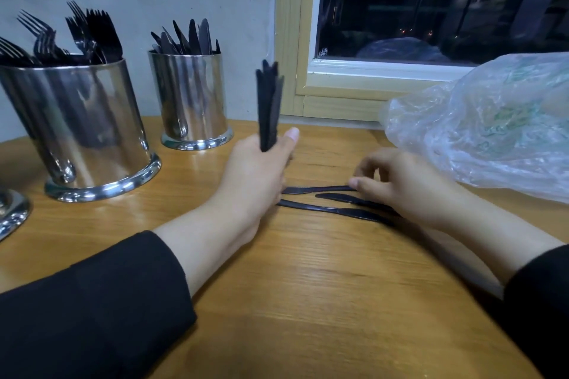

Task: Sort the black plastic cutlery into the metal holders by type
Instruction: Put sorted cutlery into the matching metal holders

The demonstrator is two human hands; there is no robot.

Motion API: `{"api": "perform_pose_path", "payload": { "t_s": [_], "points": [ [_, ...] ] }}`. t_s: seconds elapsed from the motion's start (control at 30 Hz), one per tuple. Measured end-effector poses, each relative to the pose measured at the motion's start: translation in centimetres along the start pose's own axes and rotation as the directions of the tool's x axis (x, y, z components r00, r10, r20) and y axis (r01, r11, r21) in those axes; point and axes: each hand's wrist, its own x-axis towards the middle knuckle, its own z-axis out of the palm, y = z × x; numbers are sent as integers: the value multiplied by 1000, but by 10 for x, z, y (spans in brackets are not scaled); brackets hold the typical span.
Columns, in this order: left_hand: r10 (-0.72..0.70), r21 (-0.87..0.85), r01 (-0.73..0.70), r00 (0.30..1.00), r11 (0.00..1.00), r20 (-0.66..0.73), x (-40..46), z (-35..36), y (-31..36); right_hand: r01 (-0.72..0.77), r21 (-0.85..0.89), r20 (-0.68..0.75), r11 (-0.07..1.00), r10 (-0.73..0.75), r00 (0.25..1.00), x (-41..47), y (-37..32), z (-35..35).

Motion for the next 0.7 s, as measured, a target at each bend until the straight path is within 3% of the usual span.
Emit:
{"api": "perform_pose_path", "payload": {
  "t_s": [0.07, 0.27, 0.6, 0.7],
  "points": [
    [-10, -6, 10, 999, 1000, -37, 3, -6, 1, -50, -53, 136, 997, 57, 989, -1, 8, -7],
    [-8, 45, 8, 1000, 999, 2, 4, -8, 1, -122, -22, 311, 992, 123, 942, 1, 15, -14],
    [-23, 53, 20, 998, 998, 57, 2, -6, -3, -160, 1, 251, 987, 154, 956, 2, 11, -9],
    [-15, 56, 12, 998, 998, 53, 1, -5, -2, -147, -120, 233, 982, 172, 957, 0, 7, -13]
  ]
}}
